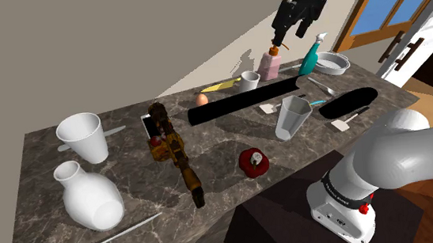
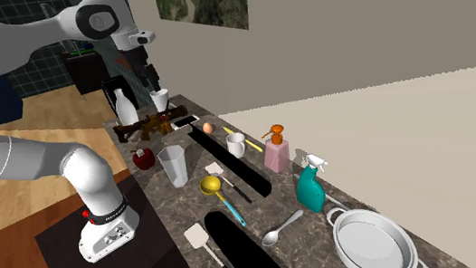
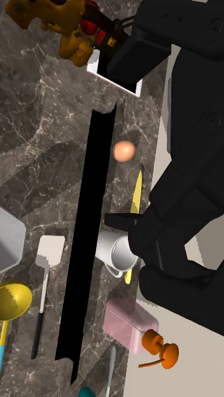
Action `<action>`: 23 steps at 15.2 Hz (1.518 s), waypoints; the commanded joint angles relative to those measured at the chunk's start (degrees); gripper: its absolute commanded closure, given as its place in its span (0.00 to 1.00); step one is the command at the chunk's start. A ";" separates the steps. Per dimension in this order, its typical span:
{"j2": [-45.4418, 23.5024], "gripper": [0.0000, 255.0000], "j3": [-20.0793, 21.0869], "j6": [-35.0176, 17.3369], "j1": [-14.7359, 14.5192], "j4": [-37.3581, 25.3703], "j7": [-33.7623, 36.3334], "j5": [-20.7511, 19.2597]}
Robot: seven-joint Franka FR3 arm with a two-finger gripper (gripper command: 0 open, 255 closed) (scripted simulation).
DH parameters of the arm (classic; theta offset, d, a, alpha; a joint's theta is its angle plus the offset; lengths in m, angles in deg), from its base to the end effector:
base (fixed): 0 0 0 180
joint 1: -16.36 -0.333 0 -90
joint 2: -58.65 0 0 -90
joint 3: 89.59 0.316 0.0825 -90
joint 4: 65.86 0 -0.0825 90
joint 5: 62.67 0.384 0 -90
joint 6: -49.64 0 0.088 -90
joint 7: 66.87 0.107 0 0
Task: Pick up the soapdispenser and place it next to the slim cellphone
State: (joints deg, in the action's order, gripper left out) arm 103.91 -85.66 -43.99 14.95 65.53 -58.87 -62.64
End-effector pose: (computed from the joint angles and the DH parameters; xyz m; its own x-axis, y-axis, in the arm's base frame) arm 0.3109 0.0371 0.6269 0.9890 -0.0609 0.1347 -0.0655 -0.9974 0.0297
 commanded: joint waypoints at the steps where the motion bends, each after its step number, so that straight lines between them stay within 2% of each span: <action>1: 0.00 0.00 0.00 0.00 0.00 0.00 0.00 0.00; 13: -13.61 0.00 -11.59 -12.44 4.61 -0.94 -10.75 -5.02; 18: -21.36 0.00 -16.23 -16.98 5.94 -4.10 -15.32 -5.35; 23: -30.09 0.00 -20.63 -20.72 7.01 -8.85 -20.30 -4.07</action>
State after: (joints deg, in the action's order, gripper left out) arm 75.73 -105.30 -64.16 21.71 57.97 -77.92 -67.06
